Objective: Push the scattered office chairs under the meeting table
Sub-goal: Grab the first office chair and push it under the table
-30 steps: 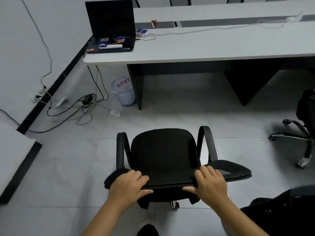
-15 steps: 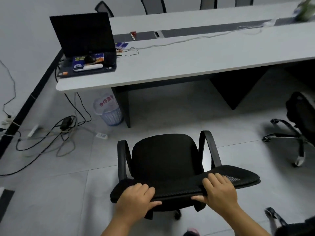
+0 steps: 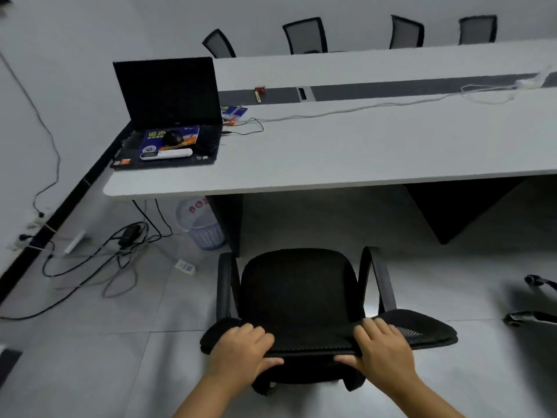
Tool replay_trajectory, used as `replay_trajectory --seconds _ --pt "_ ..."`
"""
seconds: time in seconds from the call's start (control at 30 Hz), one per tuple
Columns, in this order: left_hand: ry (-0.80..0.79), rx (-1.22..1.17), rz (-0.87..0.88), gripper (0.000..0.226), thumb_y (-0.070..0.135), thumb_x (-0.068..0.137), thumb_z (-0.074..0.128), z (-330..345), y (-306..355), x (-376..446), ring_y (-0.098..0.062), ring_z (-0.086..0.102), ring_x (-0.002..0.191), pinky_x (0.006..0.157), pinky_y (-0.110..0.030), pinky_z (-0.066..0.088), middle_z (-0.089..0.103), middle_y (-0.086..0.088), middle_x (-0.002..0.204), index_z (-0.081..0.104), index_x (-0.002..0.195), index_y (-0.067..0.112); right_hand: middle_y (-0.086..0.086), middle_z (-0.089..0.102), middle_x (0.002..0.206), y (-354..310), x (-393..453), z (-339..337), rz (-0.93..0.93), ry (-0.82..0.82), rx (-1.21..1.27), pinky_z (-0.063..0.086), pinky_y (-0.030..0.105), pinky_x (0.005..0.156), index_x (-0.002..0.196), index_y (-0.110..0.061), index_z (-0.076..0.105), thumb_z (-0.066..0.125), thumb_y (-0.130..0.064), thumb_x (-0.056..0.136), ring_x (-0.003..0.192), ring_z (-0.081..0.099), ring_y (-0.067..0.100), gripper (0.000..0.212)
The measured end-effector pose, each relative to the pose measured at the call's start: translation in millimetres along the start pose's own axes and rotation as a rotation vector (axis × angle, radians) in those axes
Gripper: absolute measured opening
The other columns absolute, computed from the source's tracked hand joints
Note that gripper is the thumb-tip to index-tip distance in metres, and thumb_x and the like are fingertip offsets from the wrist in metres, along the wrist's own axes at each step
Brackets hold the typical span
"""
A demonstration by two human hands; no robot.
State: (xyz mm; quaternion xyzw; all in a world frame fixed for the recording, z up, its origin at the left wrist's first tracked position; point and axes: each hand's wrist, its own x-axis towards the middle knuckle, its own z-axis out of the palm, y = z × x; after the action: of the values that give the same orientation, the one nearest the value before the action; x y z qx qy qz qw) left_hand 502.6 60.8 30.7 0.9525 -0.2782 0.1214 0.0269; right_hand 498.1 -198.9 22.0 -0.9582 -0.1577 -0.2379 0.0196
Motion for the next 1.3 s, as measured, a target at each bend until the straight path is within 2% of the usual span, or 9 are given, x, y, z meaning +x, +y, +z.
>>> replay_trajectory --seconds 0.1,0.2,0.33,0.43,0.6,0.77,0.87,1.17,1.3 --pt "-0.016 -0.048 -0.117 0.044 0.061 0.066 0.032 8 -2 23 0.0 0.05 0.045 0.047 -0.01 0.035 0.054 0.017 0.049 0.063 0.057 0.031 -0.001 0.051 0.05 19 27 17 -0.04 0.015 0.011 0.025 0.03 0.056 0.051 -0.017 0.053 0.019 -0.069 0.084 0.045 0.048 0.018 0.07" --pt "-0.012 -0.103 -0.224 0.038 0.057 0.065 0.036 12 -7 38 0.001 0.055 0.05 0.065 -0.021 0.034 0.059 0.019 0.054 0.066 0.065 0.032 -0.003 0.052 0.052 29 49 31 -0.072 -0.002 -0.004 0.03 0.024 0.054 0.052 -0.019 0.054 0.015 -0.067 0.085 0.047 0.049 0.016 0.07" --pt "-0.07 -0.116 -0.245 0.036 0.059 0.065 0.037 13 -20 66 0.002 0.055 0.051 0.057 -0.015 0.035 0.058 0.02 0.054 0.063 0.065 0.034 -0.002 0.052 0.051 42 71 38 -0.032 -0.02 0.045 0.039 0.024 0.042 0.052 -0.019 0.055 0.012 -0.067 0.084 0.047 0.049 0.017 0.073" --pt "0.006 -0.113 -0.175 0.036 0.061 0.068 0.037 23 -37 81 0.002 0.058 0.049 0.066 -0.019 0.037 0.062 0.019 0.053 0.06 0.068 0.033 -0.002 0.052 0.051 47 85 49 -0.046 0.015 0.057 0.03 0.025 0.055 0.051 -0.018 0.053 0.015 -0.068 0.083 0.06 0.038 0.017 0.071" --pt "0.141 -0.042 -0.145 0.075 0.06 0.089 0.009 33 -65 107 0.003 0.059 0.049 0.068 -0.017 0.038 0.065 0.02 0.055 0.068 0.057 0.027 -0.002 0.051 0.05 53 114 70 -0.075 0.07 0.034 0.026 0.028 0.058 0.055 -0.018 0.048 0.022 -0.066 0.085 0.061 0.032 0.015 0.062" --pt "0.115 -0.029 -0.221 0.064 0.063 0.083 0.022 41 -96 142 -0.001 0.059 0.049 0.066 -0.02 0.033 0.063 0.016 0.054 0.067 0.06 0.025 -0.006 0.05 0.049 56 166 84 -0.062 -0.005 0.028 0.037 0.019 0.044 0.049 -0.021 0.053 0.013 -0.064 0.087 0.045 0.047 0.012 0.07" --pt "0.06 -0.028 -0.235 0.04 0.056 0.066 0.04 49 -122 165 -0.002 0.056 0.048 0.064 -0.021 0.031 0.06 0.017 0.052 0.066 0.06 0.026 -0.005 0.049 0.05 55 195 105 -0.035 -0.012 0.026 0.029 0.021 0.052 0.05 -0.02 0.052 0.012 -0.065 0.086 0.046 0.046 0.013 0.07" --pt "0.036 0.03 -0.134 0.043 0.061 0.066 0.034 72 -227 238 -0.001 0.054 0.049 0.061 -0.023 0.027 0.058 0.018 0.052 0.064 0.06 0.031 -0.003 0.051 0.052 46 289 158 0.034 0.001 0.026 0.027 0.026 0.056 0.054 -0.018 0.052 0.016 -0.066 0.085 0.048 0.047 0.016 0.069" --pt "0.088 0.005 -0.166 0.069 0.063 0.086 0.009 77 -267 252 -0.005 0.054 0.049 0.061 -0.024 0.027 0.06 0.016 0.053 0.063 0.062 0.029 -0.004 0.051 0.051 33 328 175 0.004 0.007 -0.01 0.037 0.021 0.044 0.052 -0.019 0.053 0.014 -0.064 0.086 0.046 0.047 0.014 0.069"
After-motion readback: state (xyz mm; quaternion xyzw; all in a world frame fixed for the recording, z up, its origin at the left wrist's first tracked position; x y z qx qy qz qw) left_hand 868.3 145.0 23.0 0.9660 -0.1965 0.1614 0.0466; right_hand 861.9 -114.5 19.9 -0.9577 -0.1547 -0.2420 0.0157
